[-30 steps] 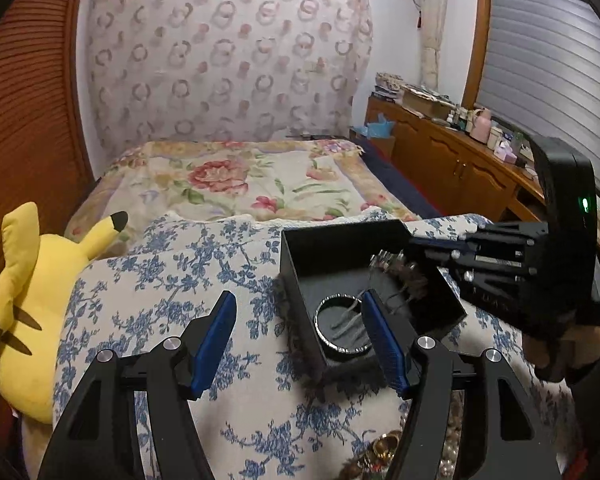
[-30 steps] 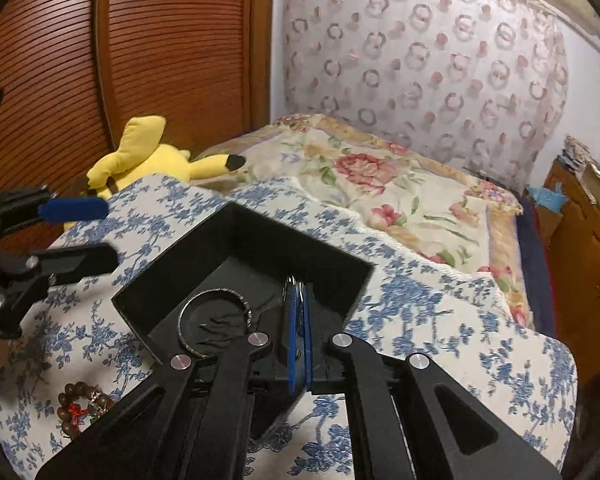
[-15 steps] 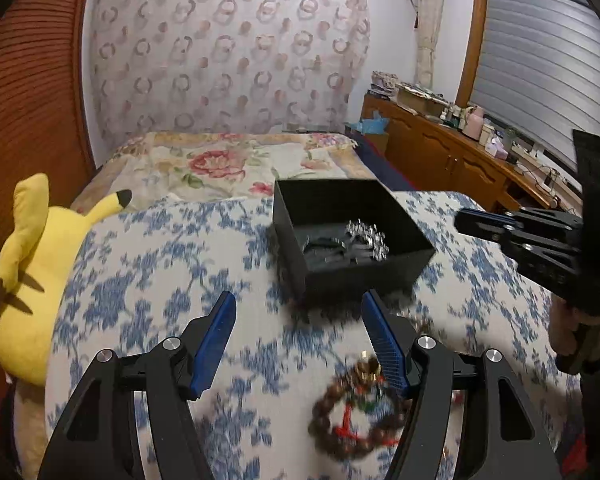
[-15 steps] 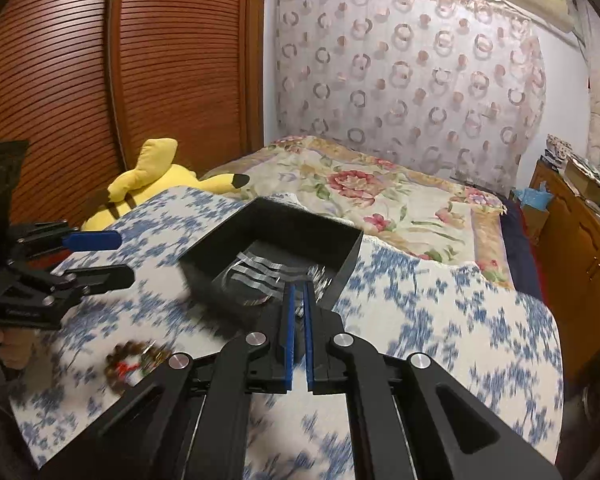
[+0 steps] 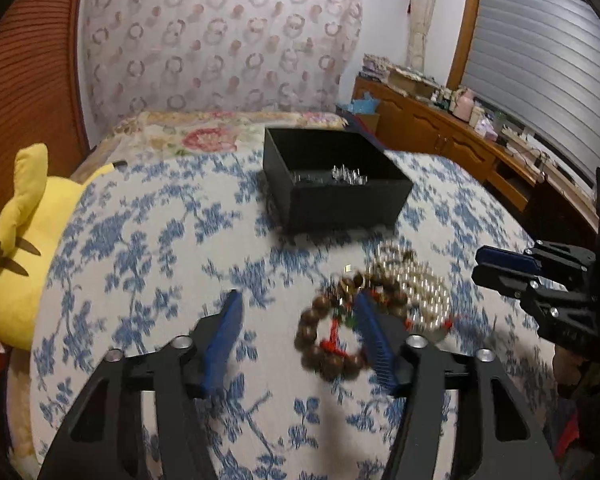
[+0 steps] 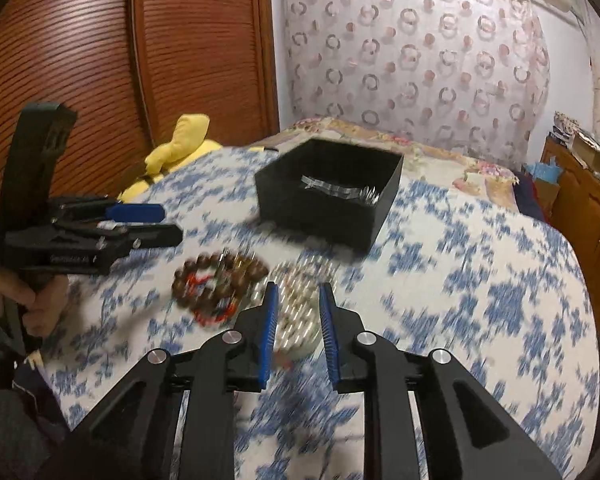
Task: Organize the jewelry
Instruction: 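Move both tools back over the remaining jewelry pile, then grasp the brown bead bracelet with the left tool and lift it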
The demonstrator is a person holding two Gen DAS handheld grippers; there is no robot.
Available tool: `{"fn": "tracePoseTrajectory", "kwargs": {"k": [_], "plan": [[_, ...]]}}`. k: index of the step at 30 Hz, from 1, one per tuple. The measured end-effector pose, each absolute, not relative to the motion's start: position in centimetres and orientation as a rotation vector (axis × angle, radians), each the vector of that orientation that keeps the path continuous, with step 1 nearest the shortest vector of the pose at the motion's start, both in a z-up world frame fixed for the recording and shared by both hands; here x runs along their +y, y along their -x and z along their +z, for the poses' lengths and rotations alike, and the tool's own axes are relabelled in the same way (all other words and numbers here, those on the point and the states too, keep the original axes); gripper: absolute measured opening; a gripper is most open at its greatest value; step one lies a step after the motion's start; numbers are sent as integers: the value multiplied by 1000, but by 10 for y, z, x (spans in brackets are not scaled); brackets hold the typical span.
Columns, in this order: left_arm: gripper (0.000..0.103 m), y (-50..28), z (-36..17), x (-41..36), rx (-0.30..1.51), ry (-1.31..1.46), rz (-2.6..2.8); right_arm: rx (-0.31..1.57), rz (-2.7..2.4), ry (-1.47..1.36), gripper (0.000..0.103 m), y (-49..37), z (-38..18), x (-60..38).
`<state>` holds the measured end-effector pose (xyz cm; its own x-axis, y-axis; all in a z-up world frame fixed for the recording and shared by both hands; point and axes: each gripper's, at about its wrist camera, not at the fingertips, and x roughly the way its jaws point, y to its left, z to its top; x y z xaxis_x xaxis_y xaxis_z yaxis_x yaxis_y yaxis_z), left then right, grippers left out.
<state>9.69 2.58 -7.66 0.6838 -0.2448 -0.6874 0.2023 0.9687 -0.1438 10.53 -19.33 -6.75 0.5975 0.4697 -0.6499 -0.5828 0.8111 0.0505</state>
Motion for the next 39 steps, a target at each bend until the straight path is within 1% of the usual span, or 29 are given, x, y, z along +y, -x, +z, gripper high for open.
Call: {"fn": "tracePoseTrajectory", "kwargs": {"k": [4, 8, 12, 18, 22, 25, 26, 28, 33, 39], "plan": [[42, -98, -89, 26, 827, 59, -267, 726, 612, 175, 23, -93, -80, -193], [40, -104, -94, 22, 854, 50, -275, 746, 607, 158, 23, -90, -86, -197], [34, -112, -97, 16, 872, 31, -279, 746, 603, 148, 23, -86, -86, -200], [34, -123, -103, 11, 894, 5, -269, 760, 590, 147, 23, -82, -96, -203], [32, -127, -103, 8, 894, -21, -260, 747, 584, 139, 23, -80, -93, -205], [23, -128, -104, 7, 890, -34, -254, 749, 586, 139, 23, -80, -94, -205], [22, -128, -104, 7, 885, -43, -250, 748, 586, 138, 23, -81, -94, -205], [13, -127, -104, 6, 879, -59, -249, 749, 587, 136, 23, -81, -94, -205], [12, -125, -97, 3, 854, -52, -270, 754, 587, 128, 23, -81, -94, -205], [12, -113, -68, -8, 763, -54, -297, 755, 586, 129, 23, -82, -94, -206]]}}
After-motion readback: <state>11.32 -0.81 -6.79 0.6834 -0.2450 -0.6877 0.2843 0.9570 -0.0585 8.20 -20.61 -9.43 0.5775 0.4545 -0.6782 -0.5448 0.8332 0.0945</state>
